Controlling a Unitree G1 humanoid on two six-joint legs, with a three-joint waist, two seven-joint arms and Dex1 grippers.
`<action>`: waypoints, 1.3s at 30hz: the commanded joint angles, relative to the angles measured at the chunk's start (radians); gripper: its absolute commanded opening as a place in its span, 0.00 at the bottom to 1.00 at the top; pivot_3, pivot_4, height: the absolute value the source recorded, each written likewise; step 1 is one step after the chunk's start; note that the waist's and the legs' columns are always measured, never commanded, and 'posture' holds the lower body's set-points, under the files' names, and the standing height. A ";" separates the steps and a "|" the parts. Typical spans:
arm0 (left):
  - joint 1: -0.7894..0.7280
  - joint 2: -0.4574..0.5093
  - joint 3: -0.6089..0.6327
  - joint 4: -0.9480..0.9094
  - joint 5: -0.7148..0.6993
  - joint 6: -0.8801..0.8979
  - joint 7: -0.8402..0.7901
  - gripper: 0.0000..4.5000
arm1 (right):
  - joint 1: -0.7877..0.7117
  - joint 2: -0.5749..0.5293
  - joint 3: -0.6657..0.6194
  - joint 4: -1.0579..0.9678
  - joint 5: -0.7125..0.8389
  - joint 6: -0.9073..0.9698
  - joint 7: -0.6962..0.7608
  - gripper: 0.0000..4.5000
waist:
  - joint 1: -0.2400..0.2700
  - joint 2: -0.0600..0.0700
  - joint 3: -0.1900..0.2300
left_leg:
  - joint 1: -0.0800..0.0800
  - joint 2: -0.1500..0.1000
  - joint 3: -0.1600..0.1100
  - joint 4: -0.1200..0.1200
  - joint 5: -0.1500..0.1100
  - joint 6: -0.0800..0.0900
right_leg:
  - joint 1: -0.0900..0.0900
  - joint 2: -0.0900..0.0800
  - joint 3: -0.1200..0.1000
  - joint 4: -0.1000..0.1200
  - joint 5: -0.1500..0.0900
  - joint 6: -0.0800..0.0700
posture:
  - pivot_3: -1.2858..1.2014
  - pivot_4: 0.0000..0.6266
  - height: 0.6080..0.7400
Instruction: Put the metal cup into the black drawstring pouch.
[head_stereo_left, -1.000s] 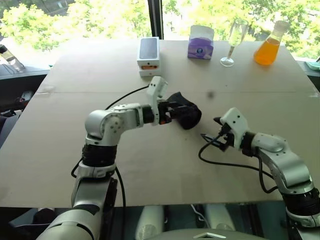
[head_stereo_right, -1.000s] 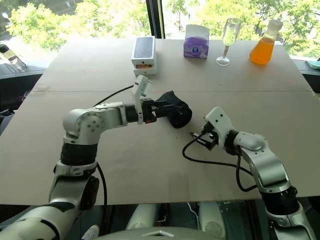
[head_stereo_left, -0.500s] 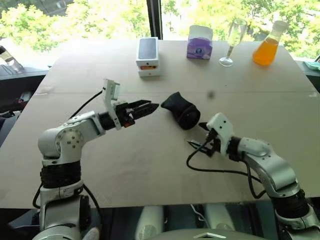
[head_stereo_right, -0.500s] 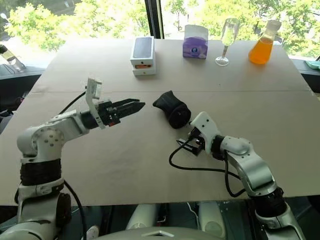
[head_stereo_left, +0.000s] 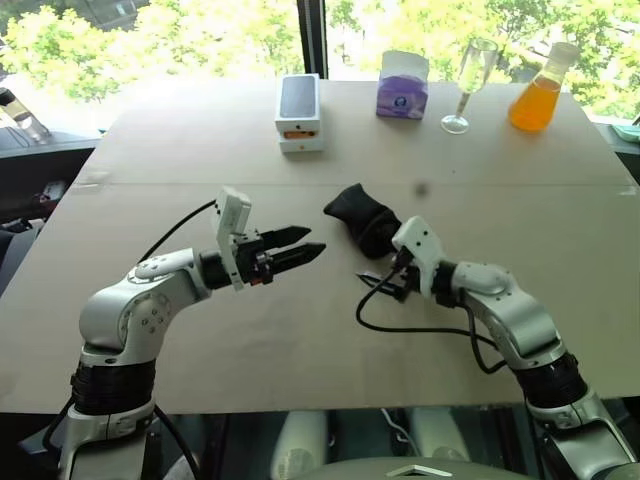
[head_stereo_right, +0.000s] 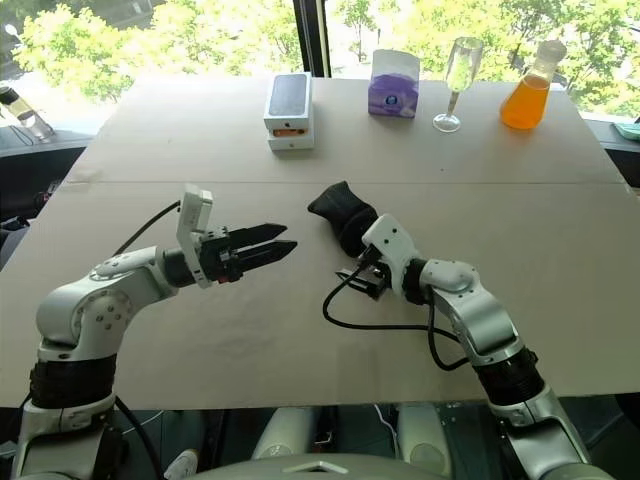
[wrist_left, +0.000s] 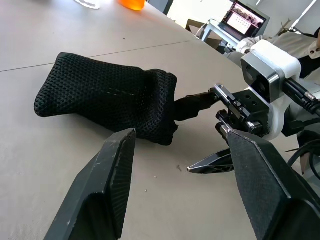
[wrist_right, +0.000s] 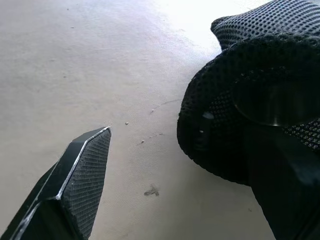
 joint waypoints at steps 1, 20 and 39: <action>-0.007 0.010 -0.020 -0.026 0.024 -0.029 0.009 0.67 | 0.005 -0.025 0.007 -0.064 0.051 -0.019 0.081 0.92 | -0.001 0.000 0.000 | 0.000 0.000 0.000 0.000 0.000 0.000 | 0.000 0.000 0.000 0.000 0.000 0.000 | 0.52 0.24 0.98; -0.410 -0.280 -0.351 0.371 0.340 -0.054 0.219 0.67 | -0.031 -0.046 0.046 0.016 0.047 -0.064 0.160 0.92 | 0.016 0.000 0.000 | 0.000 -0.002 0.000 0.001 0.000 0.001 | 0.000 0.002 0.000 0.000 0.000 0.000 | 0.52 0.24 0.98; -0.389 -0.276 -0.236 0.310 0.267 -0.045 0.110 0.67 | -0.026 -0.042 0.013 0.044 0.014 -0.057 0.060 0.92 | 0.019 -0.001 -0.001 | 0.000 0.000 0.001 0.002 -0.001 0.001 | 0.001 0.001 0.001 0.001 0.000 0.000 | 0.52 0.24 0.98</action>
